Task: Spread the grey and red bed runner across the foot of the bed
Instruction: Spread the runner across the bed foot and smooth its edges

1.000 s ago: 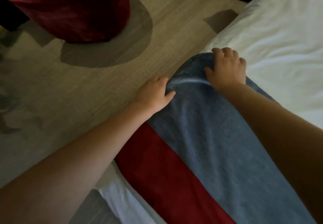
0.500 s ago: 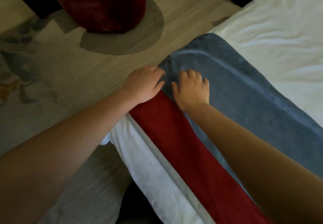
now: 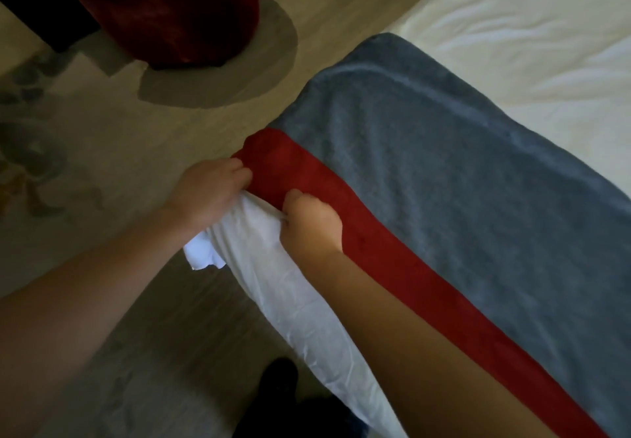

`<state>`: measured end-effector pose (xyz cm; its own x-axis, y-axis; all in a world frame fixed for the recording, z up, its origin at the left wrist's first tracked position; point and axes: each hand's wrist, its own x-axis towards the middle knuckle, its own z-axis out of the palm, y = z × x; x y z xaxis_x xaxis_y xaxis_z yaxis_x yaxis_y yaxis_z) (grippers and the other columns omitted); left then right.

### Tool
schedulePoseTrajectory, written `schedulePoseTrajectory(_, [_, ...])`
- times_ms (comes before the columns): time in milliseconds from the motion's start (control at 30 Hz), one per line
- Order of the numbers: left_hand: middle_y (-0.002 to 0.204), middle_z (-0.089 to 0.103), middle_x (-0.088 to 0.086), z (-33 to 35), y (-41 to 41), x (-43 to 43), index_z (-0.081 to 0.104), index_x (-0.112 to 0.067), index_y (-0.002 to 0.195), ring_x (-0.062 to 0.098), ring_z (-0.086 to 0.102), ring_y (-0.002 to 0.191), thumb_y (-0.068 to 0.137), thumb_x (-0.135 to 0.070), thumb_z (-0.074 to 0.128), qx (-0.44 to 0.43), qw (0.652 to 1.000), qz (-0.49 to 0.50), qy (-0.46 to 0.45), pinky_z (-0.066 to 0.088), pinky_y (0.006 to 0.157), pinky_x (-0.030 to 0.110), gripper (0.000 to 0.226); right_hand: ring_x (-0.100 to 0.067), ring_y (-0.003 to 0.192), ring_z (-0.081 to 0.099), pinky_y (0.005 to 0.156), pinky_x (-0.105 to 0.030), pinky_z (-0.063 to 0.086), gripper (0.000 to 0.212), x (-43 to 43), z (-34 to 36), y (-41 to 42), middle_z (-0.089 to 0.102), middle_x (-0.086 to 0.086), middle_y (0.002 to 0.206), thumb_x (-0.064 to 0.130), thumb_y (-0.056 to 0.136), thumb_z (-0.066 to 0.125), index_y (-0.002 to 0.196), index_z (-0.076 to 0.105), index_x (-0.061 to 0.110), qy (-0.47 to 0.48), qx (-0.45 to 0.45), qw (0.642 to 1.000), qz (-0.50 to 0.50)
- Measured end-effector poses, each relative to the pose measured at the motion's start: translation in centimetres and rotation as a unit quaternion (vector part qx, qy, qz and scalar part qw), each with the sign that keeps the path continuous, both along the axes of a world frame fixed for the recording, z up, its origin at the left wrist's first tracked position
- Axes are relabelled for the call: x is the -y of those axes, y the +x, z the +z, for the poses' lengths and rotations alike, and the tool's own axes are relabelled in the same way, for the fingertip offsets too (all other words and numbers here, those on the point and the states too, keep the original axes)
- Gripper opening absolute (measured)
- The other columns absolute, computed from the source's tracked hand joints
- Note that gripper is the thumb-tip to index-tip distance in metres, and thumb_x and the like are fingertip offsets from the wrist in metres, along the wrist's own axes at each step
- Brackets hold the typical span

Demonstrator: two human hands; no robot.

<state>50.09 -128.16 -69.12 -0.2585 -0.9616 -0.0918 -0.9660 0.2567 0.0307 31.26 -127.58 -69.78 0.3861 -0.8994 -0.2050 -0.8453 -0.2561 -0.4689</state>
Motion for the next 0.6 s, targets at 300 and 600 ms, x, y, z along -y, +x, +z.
schedulePoseTrajectory(300, [0.075, 0.058, 0.011, -0.1, 2.4, -1.6, 0.061, -0.004, 0.079, 0.028, 0.057, 0.068, 0.072, 0.003, 0.065, 0.056, 0.995, -0.040, 0.068, 0.040, 0.054, 0.033, 0.010, -0.025, 0.083, 0.059, 0.059, -0.029, 0.035, 0.014, -2.2, -0.3, 1.1, 0.060, -0.007, 0.096, 0.003, 0.085, 0.054, 0.098, 0.055, 0.009, 0.064, 0.006, 0.996, 0.060])
schedulePoseTrajectory(600, [0.063, 0.043, -0.006, 1.0, -2.0, 0.2, 0.046, -0.018, 0.066, 0.015, 0.042, 0.055, 0.058, -0.022, 0.061, -0.006, 0.985, -0.171, 0.027, 0.033, 0.047, 0.026, 0.018, -0.025, 0.091, 0.061, 0.061, -0.031, 0.040, 0.031, -4.8, 0.5, -2.5, 0.059, -0.008, 0.103, 0.013, 0.080, 0.066, 0.106, 0.050, 0.011, 0.103, -0.087, 0.991, 0.027])
